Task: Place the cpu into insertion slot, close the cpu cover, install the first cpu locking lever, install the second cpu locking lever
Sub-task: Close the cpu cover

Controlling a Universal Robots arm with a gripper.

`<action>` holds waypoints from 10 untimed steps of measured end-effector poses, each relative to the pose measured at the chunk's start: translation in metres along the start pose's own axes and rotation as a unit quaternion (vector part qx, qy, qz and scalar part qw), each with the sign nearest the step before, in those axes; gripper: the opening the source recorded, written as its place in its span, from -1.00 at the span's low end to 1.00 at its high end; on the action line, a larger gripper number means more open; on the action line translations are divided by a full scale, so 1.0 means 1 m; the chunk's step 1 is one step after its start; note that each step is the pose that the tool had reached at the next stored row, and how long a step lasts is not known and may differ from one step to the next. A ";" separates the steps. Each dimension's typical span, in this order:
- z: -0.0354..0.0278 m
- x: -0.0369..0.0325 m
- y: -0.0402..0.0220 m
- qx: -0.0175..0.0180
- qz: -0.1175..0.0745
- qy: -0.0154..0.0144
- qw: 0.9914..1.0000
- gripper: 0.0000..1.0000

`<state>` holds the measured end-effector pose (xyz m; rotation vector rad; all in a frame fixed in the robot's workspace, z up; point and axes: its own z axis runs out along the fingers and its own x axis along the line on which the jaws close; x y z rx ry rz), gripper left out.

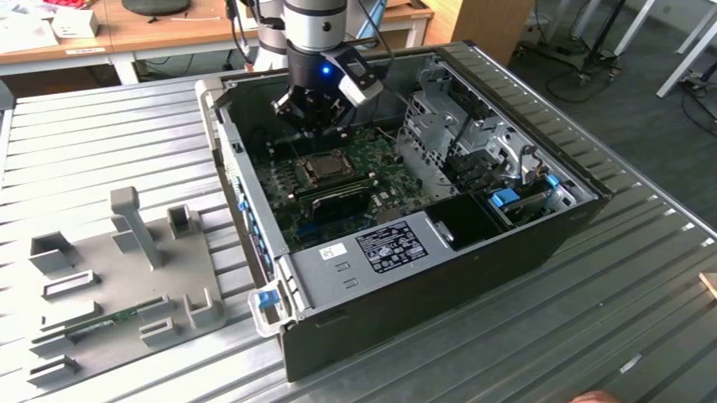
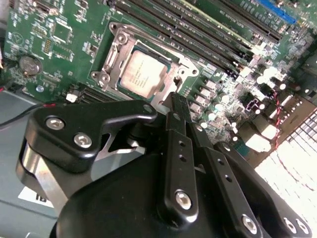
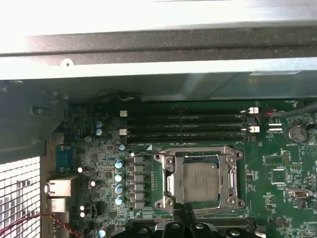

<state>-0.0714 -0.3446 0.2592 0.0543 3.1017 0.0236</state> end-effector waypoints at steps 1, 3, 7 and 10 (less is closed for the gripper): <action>0.0018 0.0001 0.0000 0.000 0.000 0.000 1.000 -0.80; 0.0054 0.0002 -0.0001 0.000 0.000 0.000 1.000 -0.80; 0.0066 0.0003 -0.0001 0.000 0.000 0.000 1.000 -0.80; 0.0080 0.0011 0.0043 0.000 0.000 0.000 1.000 -0.80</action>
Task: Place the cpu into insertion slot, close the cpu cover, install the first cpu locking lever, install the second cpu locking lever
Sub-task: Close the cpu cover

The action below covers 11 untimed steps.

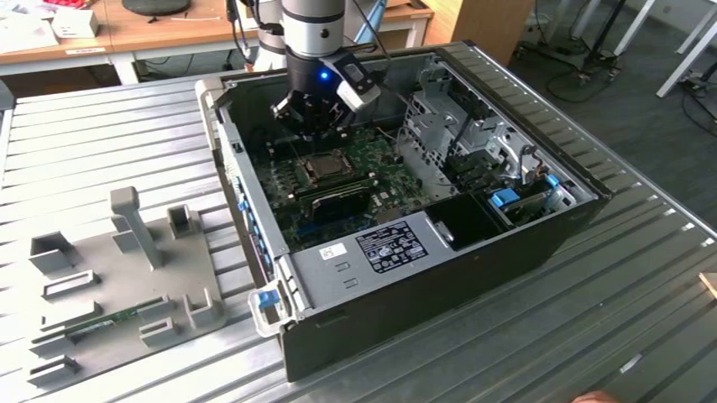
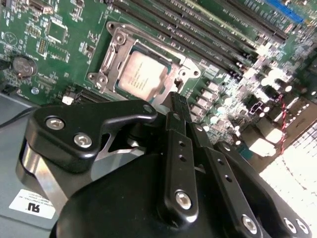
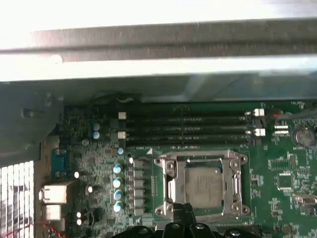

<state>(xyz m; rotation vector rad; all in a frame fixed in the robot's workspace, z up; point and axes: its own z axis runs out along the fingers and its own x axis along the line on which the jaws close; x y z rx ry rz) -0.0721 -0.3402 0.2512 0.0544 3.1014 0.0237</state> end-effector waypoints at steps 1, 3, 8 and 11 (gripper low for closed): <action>0.0006 0.0001 0.0022 0.000 0.000 0.000 1.000 -0.80; 0.0030 0.0003 0.0043 0.000 0.000 0.000 1.000 -0.80; 0.0121 0.0007 0.0046 0.000 0.000 0.000 1.000 -0.80; 0.0135 0.0007 0.0045 0.000 0.000 0.000 1.000 -0.80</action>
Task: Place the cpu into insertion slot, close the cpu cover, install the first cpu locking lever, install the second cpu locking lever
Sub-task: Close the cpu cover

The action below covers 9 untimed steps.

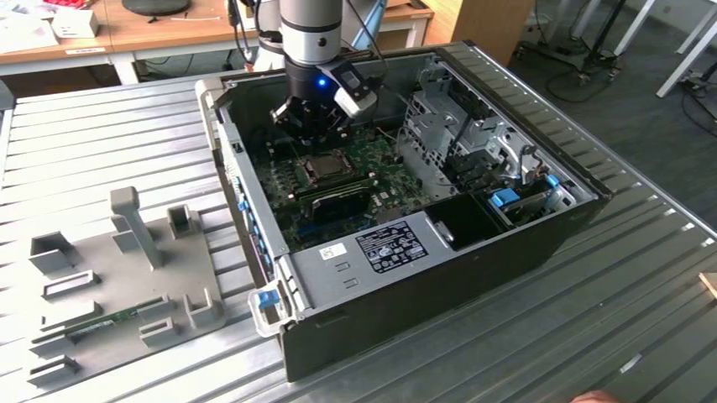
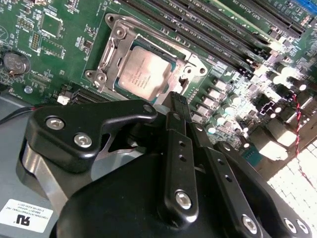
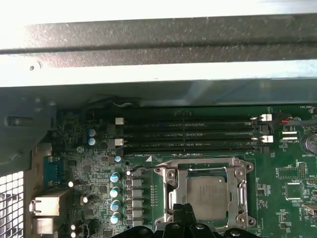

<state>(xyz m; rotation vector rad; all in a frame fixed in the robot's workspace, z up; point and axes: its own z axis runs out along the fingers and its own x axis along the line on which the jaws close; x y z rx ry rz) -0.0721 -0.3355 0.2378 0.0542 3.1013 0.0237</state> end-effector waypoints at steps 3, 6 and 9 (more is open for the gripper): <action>0.0001 0.0000 0.0000 0.000 0.000 0.000 1.000 -0.80; 0.0002 -0.0001 -0.0016 0.000 0.000 0.000 1.000 -0.80; 0.0001 -0.0001 -0.0019 0.000 0.000 0.000 1.000 -0.80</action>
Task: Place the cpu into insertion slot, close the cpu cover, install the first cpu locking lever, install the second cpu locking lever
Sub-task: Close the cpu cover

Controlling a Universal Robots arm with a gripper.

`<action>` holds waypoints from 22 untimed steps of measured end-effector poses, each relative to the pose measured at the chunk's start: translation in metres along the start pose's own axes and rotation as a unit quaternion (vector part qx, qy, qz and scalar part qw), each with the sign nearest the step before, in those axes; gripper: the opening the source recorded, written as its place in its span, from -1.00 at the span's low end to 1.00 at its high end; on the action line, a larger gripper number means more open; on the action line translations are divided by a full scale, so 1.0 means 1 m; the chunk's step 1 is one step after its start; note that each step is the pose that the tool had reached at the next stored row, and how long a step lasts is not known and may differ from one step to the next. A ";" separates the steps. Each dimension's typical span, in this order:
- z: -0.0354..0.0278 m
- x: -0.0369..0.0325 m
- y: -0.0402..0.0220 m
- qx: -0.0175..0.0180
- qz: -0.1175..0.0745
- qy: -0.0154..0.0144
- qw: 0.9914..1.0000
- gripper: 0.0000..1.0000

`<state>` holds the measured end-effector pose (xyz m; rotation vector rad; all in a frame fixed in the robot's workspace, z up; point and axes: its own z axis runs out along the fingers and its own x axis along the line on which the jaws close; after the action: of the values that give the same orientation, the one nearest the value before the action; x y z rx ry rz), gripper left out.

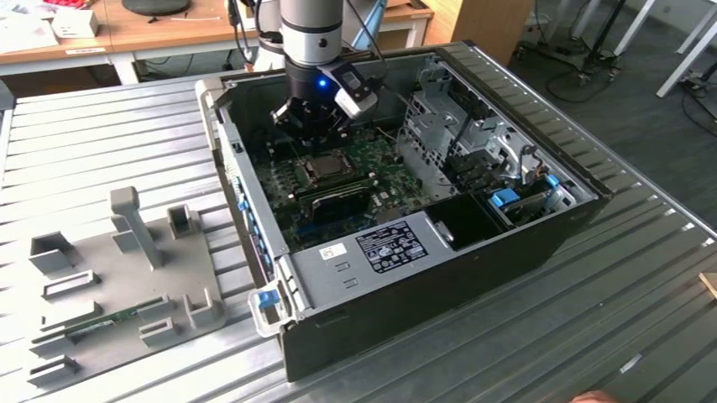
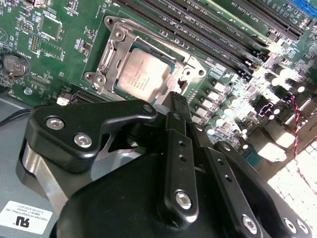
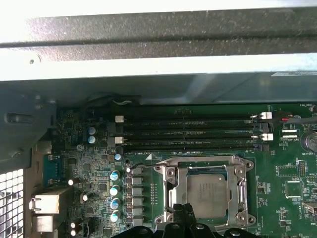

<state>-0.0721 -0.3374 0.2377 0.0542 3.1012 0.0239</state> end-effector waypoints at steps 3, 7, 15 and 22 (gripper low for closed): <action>0.0000 0.0000 -0.0003 0.000 0.000 0.000 1.000 -0.80; 0.0006 0.0000 -0.0003 0.000 0.000 0.000 1.000 -0.80; 0.0014 0.0001 -0.0003 0.000 0.000 0.000 1.000 -0.80; 0.0030 0.0001 -0.0003 0.000 0.000 0.000 1.000 -0.80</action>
<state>-0.0721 -0.3377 0.2347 0.0542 3.1013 0.0238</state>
